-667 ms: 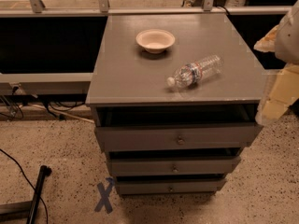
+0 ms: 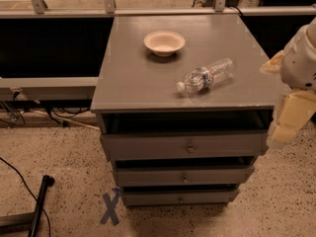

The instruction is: Open middle drawer

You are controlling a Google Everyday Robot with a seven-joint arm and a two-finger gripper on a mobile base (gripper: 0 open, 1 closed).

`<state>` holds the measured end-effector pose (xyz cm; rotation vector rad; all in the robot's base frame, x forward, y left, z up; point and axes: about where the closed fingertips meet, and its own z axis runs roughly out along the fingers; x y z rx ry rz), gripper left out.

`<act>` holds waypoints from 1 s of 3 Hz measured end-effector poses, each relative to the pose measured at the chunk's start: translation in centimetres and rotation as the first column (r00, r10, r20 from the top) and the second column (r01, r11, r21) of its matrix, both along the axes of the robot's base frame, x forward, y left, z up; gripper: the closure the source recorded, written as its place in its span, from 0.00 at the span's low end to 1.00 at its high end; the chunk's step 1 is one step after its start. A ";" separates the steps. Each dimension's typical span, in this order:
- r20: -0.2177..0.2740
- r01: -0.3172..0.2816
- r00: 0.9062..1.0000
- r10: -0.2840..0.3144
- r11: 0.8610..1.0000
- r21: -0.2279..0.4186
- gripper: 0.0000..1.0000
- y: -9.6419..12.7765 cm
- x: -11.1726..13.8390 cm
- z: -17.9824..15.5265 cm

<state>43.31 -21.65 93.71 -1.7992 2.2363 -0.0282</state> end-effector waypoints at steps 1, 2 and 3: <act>-0.090 -0.057 0.994 0.068 0.992 0.116 0.00 0.2 -1.3 -8.2; -0.099 -0.008 0.995 0.029 0.979 0.202 0.00 -1.0 -3.2 -11.6; -0.098 -0.007 0.995 0.028 0.979 0.201 0.00 -1.0 -3.2 -11.5</act>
Offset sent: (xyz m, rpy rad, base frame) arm -0.0096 0.0036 -0.0686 0.0858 0.0827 0.0624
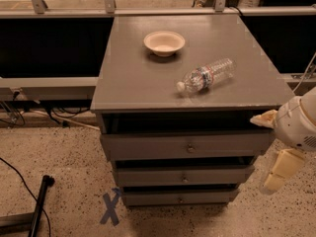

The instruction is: Open middle drawer

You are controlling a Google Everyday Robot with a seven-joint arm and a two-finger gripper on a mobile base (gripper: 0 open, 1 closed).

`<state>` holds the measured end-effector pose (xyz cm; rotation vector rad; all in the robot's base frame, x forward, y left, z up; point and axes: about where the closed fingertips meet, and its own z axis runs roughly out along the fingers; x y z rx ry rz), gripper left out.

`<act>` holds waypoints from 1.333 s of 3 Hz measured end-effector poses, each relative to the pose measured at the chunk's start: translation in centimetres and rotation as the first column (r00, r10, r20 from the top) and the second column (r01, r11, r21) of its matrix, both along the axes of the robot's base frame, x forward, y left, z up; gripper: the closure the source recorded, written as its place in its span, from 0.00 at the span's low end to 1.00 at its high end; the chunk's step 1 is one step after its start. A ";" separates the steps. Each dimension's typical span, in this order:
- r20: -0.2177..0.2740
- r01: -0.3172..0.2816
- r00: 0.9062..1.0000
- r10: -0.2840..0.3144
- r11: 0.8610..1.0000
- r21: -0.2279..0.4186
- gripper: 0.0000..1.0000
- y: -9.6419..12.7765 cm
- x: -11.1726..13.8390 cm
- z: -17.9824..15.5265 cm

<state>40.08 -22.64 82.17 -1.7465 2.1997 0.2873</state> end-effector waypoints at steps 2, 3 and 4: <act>0.093 -0.046 0.995 0.027 0.976 0.211 0.00 0.3 -1.2 -5.4; 0.189 0.004 0.977 -0.094 0.904 0.428 0.00 -0.2 -0.3 -9.4; 0.215 0.023 0.966 -0.146 0.870 0.492 0.00 -2.1 -1.5 -10.8</act>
Offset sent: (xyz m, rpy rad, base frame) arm -0.0320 -0.0783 -0.1151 0.6109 -0.5440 -0.0691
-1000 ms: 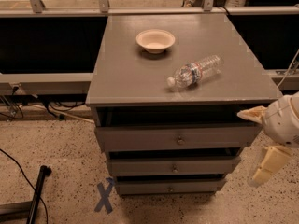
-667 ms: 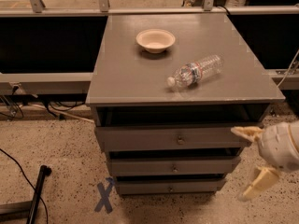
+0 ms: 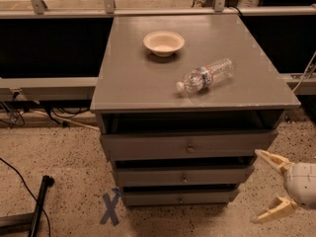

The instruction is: Open middle drawer

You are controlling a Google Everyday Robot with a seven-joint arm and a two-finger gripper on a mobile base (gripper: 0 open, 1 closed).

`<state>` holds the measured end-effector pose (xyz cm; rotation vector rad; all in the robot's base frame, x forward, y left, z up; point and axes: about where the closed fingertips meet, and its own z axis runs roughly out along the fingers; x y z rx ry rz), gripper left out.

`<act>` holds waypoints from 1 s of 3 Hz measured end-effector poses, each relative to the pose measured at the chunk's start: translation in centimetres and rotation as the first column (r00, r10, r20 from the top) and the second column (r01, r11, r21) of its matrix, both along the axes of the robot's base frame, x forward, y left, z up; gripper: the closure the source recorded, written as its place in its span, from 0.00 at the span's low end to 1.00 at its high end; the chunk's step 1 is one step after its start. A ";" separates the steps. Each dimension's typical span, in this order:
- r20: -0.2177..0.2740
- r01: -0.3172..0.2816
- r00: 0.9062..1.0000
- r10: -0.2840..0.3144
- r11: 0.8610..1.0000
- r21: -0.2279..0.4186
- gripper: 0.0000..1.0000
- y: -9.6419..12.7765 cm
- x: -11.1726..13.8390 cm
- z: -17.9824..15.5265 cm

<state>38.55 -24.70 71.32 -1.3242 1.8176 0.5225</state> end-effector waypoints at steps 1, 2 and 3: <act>-0.012 0.000 1.000 0.000 0.999 -0.050 0.00 0.6 0.4 -0.8; 0.040 -0.023 0.999 0.029 0.989 -0.145 0.00 -0.3 0.6 -4.6; 0.166 -0.030 0.984 0.066 0.978 -0.208 0.00 -1.7 0.7 -8.1</act>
Offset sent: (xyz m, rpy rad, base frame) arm 0.0120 -0.0242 -0.0987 -0.3335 -0.2179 0.1366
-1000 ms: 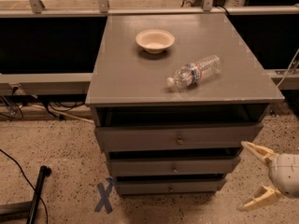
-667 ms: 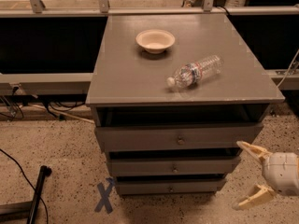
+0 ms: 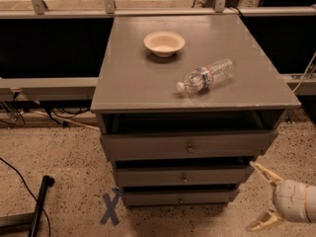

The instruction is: Open middle drawer

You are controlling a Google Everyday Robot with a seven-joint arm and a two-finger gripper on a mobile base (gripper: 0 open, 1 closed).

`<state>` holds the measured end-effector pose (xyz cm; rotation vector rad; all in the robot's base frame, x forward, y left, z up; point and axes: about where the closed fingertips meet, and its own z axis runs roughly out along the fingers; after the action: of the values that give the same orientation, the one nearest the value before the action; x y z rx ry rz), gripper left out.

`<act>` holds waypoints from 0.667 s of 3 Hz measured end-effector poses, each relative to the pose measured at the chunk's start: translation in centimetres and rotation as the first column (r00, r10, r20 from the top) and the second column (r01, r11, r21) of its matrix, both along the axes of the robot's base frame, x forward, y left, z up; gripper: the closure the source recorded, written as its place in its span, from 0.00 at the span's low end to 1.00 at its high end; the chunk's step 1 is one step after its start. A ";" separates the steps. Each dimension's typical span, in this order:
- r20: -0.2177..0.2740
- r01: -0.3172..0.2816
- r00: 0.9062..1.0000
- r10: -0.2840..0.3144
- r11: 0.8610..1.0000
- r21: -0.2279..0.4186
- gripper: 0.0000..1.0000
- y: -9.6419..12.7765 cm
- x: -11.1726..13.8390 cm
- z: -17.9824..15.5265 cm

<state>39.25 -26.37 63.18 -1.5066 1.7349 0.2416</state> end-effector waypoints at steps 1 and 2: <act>0.052 -0.032 0.998 0.034 0.999 -0.034 0.00 -0.6 -0.2 -0.3; 0.024 -0.029 0.999 0.030 0.998 -0.060 0.00 -0.9 -0.1 -1.0</act>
Offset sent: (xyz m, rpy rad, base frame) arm -0.0012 -0.0171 -0.0183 -0.0972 0.0087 0.0153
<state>39.12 -27.24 62.15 -1.5723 1.7146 0.1873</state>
